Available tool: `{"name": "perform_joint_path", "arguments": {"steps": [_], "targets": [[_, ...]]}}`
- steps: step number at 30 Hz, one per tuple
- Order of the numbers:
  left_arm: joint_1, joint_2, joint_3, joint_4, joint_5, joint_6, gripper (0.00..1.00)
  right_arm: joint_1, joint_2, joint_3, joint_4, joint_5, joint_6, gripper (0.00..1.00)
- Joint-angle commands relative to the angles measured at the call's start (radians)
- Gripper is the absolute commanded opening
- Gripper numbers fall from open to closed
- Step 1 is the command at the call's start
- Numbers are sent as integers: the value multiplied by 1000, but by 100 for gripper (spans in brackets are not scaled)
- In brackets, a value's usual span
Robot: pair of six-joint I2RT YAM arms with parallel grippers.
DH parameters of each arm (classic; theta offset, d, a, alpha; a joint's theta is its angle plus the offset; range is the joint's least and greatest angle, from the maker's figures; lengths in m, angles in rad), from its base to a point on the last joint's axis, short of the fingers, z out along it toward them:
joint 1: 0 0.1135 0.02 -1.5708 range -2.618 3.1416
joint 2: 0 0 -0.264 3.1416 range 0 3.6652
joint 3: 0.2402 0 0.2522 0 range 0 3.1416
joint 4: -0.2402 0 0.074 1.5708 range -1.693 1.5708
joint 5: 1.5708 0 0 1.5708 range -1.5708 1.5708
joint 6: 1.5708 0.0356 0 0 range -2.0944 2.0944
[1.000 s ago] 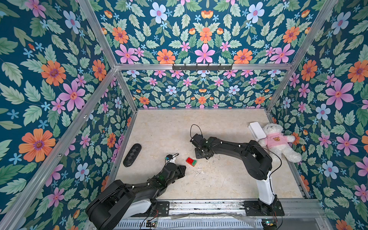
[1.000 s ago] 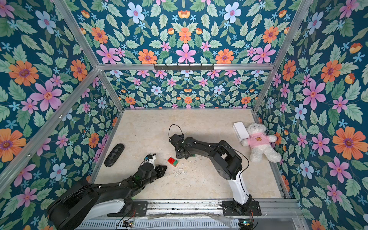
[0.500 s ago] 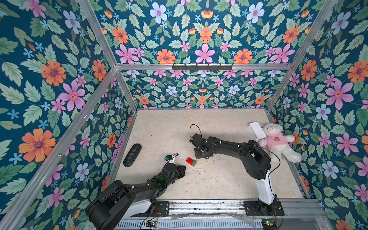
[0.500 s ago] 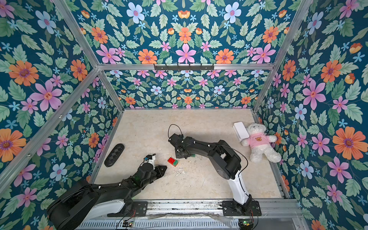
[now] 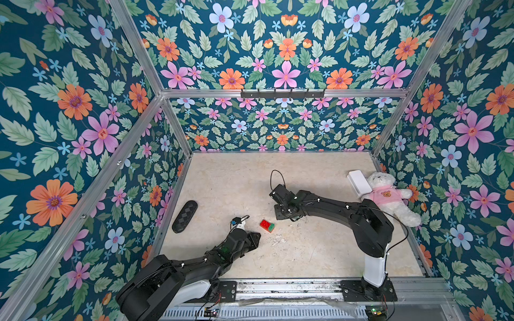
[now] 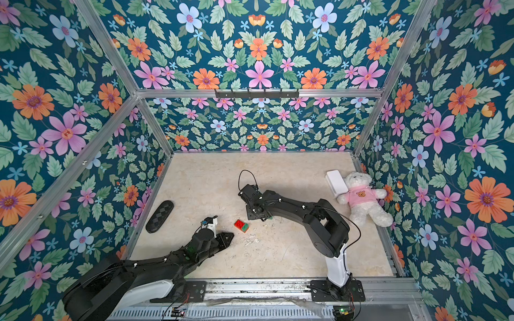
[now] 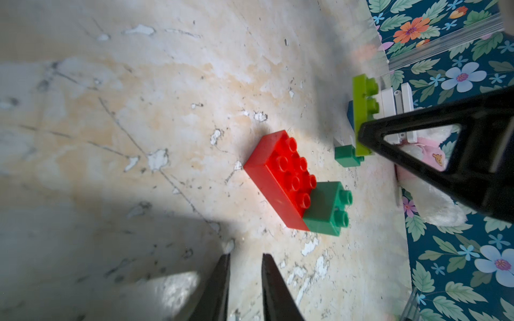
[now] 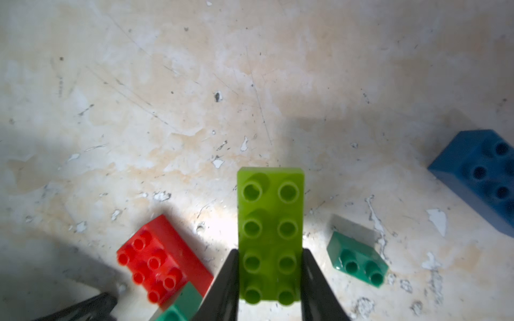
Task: Assemble the number 5 with lego
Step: Pick up the lego brick from the center of the board, then assemble the lego brick with the lego brick.
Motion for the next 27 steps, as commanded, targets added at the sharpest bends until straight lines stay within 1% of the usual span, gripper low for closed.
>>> {"name": "perform_joint_path", "arguments": {"steps": [1,9,14,20,27], "targets": [[-2,-15,-8,-86,20,-15,28,10,-42,-32,43,-28,-54,25],[-2,-47,-22,-59,34,-37,34,44,-89,-61,78,-52,-151,24],[-2,-72,-35,-48,39,-53,35,75,-94,-57,100,-74,-208,24],[0,-92,-37,-63,33,-57,35,106,-63,-35,100,-89,-267,22],[0,-128,-54,-82,27,-60,35,120,-42,-27,96,-98,-327,22]]}}
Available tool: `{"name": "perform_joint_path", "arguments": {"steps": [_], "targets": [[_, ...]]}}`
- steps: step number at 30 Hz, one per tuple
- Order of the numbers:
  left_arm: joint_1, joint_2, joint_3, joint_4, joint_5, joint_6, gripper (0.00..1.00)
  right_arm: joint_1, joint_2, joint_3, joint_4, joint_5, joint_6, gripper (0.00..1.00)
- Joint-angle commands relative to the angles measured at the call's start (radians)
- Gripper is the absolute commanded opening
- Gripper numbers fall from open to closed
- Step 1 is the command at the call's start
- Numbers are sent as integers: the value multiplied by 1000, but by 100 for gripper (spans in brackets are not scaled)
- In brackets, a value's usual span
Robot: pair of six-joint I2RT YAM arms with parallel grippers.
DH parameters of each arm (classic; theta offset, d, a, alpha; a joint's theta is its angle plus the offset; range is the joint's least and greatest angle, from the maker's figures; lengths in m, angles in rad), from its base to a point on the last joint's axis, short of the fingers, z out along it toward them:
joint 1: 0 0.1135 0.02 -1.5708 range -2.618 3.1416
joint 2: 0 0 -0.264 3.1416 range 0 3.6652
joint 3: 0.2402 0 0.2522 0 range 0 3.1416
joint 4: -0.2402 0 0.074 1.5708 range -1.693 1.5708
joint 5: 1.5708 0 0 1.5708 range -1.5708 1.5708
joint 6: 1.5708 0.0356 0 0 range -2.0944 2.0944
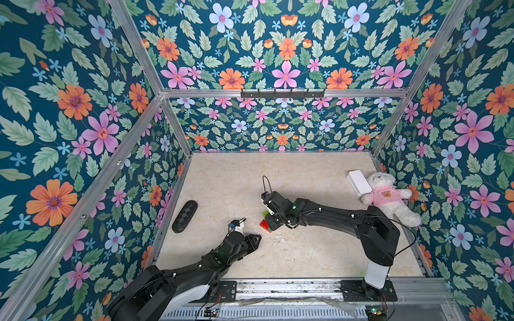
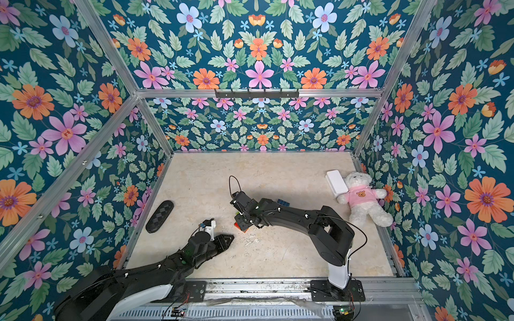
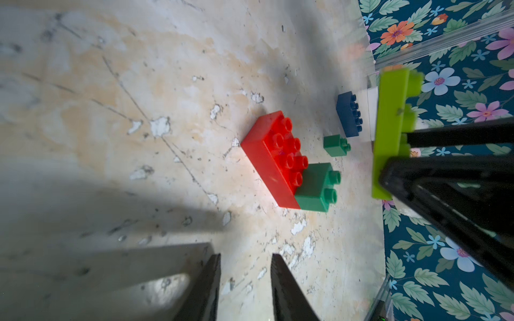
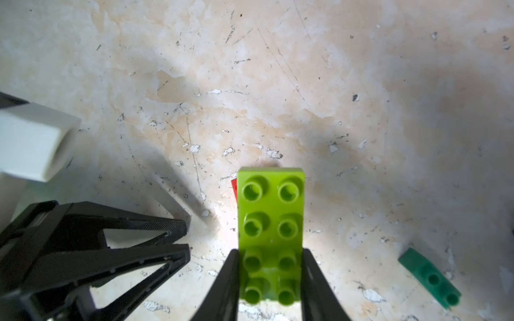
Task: Assemble the number 5 with lego
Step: Assemble the lego brick with the lego brick.
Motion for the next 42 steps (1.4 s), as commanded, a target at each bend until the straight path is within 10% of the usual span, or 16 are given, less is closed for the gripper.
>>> {"name": "perform_joint_path", "arguments": {"steps": [1,42], "targets": [[1,-19,-6,-59,-9,3,35,1,5,1,3,-22,-50,22],[0,-27,-16,-85,-36,6,34,4,44,-13,-10,-29,-161,22]]}}
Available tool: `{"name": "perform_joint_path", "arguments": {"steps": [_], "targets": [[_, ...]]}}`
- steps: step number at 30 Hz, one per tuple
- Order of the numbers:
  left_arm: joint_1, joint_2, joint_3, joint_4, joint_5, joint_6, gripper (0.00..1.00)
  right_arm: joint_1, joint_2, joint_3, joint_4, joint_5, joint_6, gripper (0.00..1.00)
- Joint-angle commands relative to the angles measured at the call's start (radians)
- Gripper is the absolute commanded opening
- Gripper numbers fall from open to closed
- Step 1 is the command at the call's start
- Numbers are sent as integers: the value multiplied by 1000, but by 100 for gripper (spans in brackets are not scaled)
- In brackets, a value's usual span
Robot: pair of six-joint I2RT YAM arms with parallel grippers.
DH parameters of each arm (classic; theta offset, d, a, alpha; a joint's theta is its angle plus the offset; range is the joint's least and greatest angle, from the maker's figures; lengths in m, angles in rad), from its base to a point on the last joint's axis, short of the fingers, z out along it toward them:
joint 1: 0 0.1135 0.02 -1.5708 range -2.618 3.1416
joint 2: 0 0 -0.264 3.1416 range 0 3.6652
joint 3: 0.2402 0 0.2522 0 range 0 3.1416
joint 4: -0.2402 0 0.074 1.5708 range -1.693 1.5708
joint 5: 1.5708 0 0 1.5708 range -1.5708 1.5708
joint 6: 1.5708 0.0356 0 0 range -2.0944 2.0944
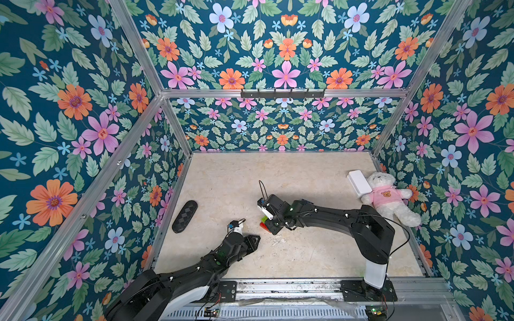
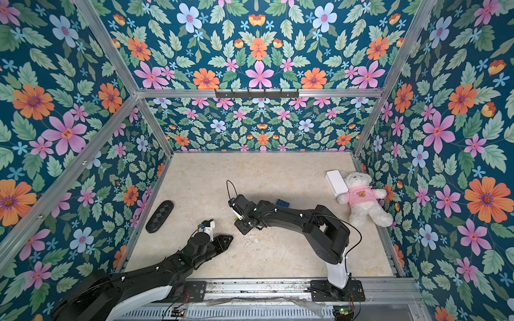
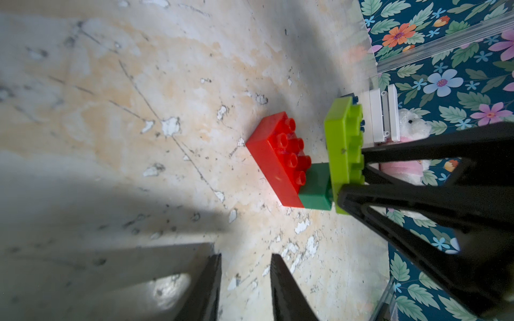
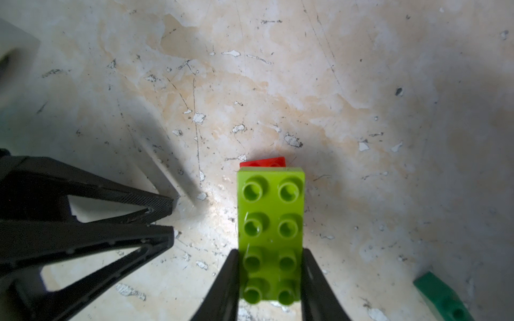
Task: Assemble the number 5 with lego
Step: Assemble the lego brick with the lego brick.
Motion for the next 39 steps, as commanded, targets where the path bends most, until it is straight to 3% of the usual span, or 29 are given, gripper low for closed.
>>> {"name": "perform_joint_path", "arguments": {"steps": [1,39], "targets": [[1,5,-11,-49,-14,3,34,1,9,-2,-11,8,-22,22],[0,-6,-23,-47,-25,-6,33,8,118,55,-150,3,-36,20]]}}
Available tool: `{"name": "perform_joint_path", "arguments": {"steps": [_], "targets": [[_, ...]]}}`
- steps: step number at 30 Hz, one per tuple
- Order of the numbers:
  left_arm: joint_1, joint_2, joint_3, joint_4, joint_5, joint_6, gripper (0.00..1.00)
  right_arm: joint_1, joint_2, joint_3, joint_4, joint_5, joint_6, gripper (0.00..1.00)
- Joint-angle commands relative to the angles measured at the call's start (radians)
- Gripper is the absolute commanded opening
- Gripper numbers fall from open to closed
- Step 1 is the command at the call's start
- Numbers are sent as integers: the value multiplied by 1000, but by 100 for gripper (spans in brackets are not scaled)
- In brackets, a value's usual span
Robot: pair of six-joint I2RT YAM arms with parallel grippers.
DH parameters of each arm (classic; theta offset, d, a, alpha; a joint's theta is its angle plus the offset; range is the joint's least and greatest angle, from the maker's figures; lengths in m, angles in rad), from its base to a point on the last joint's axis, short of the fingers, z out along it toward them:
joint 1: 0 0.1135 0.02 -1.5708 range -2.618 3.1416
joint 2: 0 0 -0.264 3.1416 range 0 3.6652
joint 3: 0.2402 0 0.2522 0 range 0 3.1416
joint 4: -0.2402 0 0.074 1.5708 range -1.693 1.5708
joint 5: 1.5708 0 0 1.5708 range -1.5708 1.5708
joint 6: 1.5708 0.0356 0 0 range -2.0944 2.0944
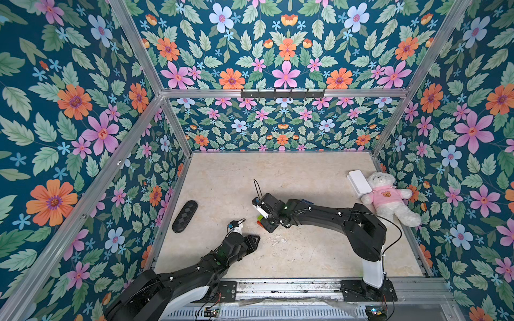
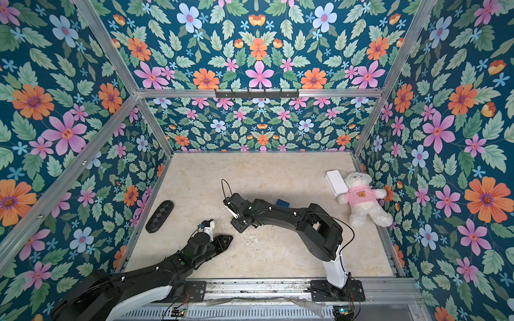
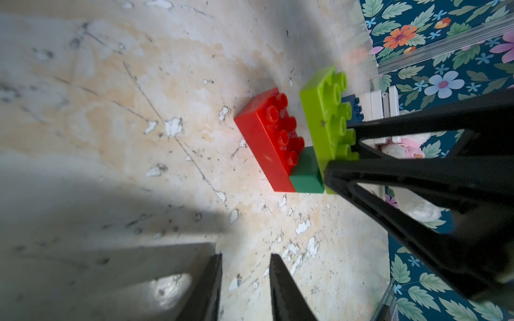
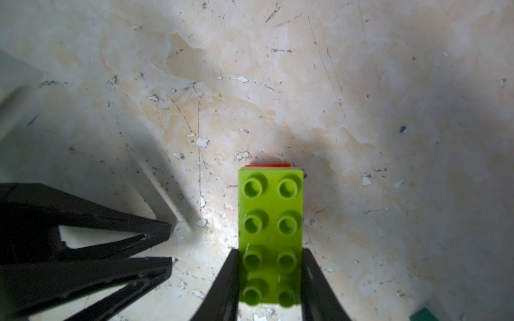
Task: Assemble the number 5 with lego
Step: Assemble the lego brick with the lego brick.
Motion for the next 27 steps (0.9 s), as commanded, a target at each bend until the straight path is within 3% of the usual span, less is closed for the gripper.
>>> {"name": "perform_joint_path", "arguments": {"steps": [1,12,27], "targets": [[1,-4,-22,-45,-22,-3,33,1,29,-21,-126,-9,15,20],[1,-25,-24,-62,-30,-3,33,4,-2,-82,-30,-49,30,20],[1,-7,-13,-58,-29,-3,33,3,16,-66,-57,-73,22,20]]}}
